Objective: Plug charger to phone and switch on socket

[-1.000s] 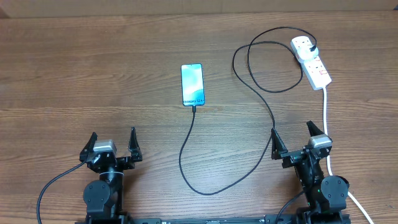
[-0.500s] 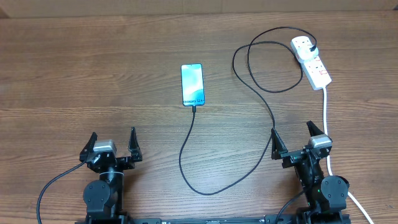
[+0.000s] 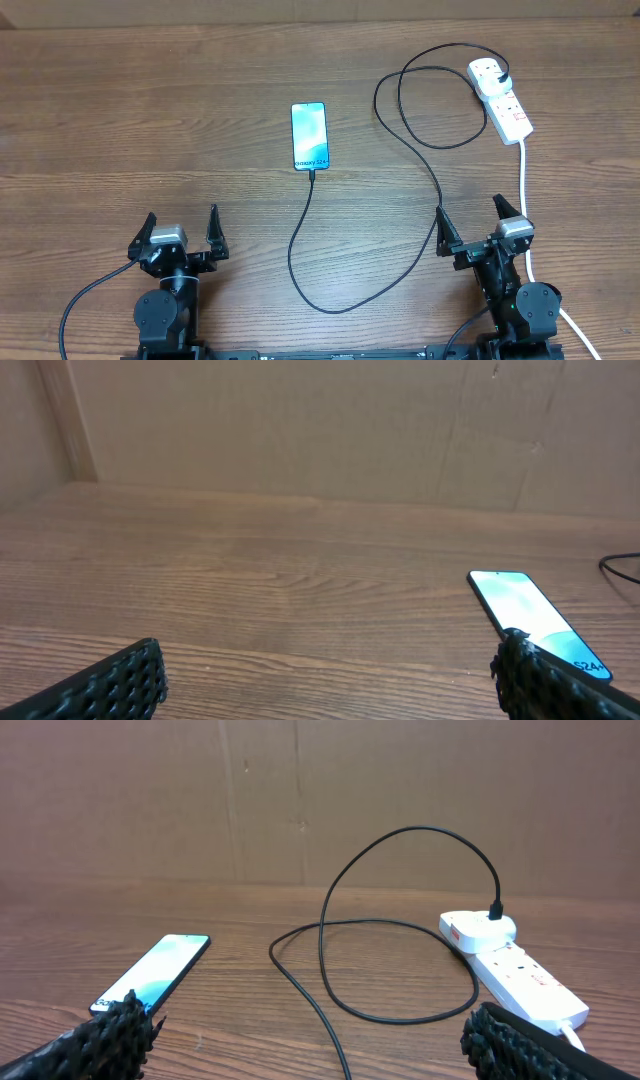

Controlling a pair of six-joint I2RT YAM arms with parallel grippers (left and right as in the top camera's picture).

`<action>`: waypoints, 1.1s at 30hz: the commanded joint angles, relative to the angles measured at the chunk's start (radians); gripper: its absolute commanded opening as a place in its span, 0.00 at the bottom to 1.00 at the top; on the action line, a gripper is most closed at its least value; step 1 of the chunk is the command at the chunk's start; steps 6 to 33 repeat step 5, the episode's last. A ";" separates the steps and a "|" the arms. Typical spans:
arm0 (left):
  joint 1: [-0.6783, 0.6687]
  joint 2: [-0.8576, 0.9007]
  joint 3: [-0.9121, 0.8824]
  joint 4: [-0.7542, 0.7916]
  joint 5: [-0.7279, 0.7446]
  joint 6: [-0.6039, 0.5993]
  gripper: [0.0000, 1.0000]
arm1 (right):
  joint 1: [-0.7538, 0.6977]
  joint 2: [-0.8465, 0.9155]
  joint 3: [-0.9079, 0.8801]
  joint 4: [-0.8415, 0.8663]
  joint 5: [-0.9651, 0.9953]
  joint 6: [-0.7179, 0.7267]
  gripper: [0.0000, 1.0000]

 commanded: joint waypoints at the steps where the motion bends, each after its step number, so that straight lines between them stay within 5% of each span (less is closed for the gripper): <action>1: -0.006 -0.011 -0.005 0.002 0.012 0.026 1.00 | 0.005 -0.012 -0.010 0.003 0.007 -0.002 1.00; 33: -0.006 -0.011 -0.005 0.002 0.012 0.026 1.00 | 0.005 -0.012 -0.010 0.003 0.007 -0.002 1.00</action>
